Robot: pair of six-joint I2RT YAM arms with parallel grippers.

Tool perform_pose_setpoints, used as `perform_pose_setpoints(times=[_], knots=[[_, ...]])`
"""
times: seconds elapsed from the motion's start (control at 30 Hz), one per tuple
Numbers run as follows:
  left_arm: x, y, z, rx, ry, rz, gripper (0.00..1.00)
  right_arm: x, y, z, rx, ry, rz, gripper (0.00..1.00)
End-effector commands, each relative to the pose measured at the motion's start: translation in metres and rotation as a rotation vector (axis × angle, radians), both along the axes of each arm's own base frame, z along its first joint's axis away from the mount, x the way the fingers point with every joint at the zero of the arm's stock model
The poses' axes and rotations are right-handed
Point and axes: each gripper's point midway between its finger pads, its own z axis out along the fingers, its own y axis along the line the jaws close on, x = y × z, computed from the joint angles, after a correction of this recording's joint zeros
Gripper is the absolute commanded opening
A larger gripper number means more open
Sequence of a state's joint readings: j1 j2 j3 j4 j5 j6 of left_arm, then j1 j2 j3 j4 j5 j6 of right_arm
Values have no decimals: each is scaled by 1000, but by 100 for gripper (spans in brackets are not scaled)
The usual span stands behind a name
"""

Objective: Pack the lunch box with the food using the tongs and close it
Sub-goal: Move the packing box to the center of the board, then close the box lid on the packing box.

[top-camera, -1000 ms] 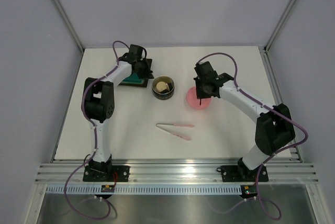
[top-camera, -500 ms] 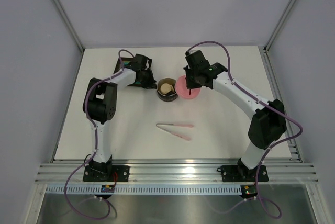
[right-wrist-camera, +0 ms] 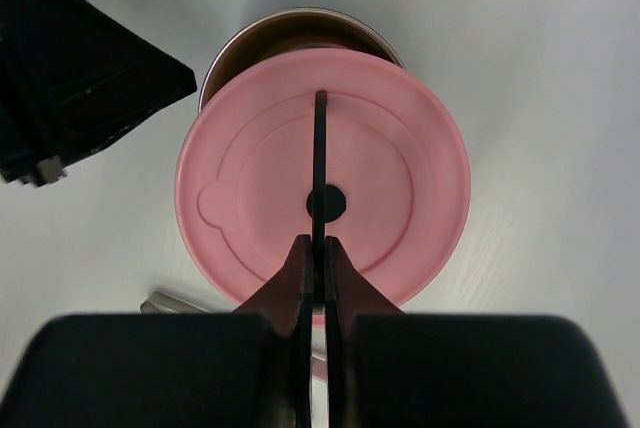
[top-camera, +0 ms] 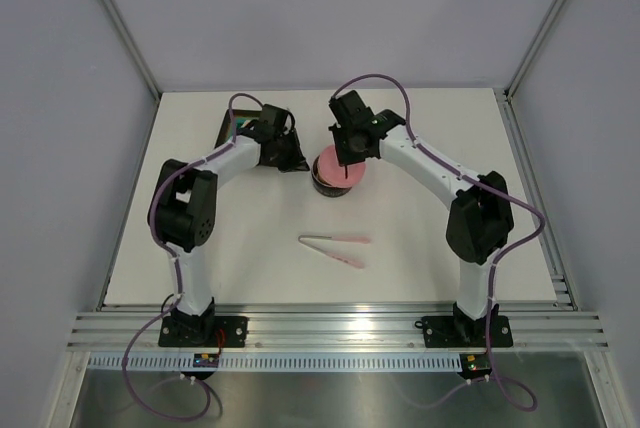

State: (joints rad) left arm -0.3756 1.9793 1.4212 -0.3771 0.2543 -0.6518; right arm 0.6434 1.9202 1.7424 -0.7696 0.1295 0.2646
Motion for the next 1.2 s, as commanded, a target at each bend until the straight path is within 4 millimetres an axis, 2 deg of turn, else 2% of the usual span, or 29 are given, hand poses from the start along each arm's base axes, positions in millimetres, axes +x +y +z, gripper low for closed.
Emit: perform_pose_setpoints(times=[0.0, 0.1, 0.13, 0.2, 0.23, 0.3, 0.33, 0.4, 0.7, 1.17], knots=[[4, 11, 48, 1, -115, 21, 0, 4, 13, 10, -5, -20, 37, 0], [1, 22, 56, 17, -131, 44, 0, 6, 19, 5, -14, -15, 47, 0], [-1, 26, 65, 16, -145, 51, 0, 6, 20, 0, -19, -5, 50, 0], [-5, 37, 65, 40, -138, 81, 0, 9, 23, -4, -24, -1, 52, 0], [-7, 40, 73, 37, -154, 93, 0, 10, 23, -5, -26, 1, 53, 0], [-13, 49, 69, 40, -146, 115, 0, 12, 24, -6, -32, -3, 49, 0], [-15, 51, 77, 30, -163, 123, 0, 14, 24, -8, -38, 0, 45, 0], [-22, 56, 75, 36, -160, 130, 0, 15, 24, -11, -49, 6, 47, 0], [-35, 62, 88, 38, -193, 131, 0, 20, 28, -27, -103, 27, 57, 0], [-39, 63, 82, 36, -184, 122, 0, 23, 32, -35, -121, 32, 61, 0]])
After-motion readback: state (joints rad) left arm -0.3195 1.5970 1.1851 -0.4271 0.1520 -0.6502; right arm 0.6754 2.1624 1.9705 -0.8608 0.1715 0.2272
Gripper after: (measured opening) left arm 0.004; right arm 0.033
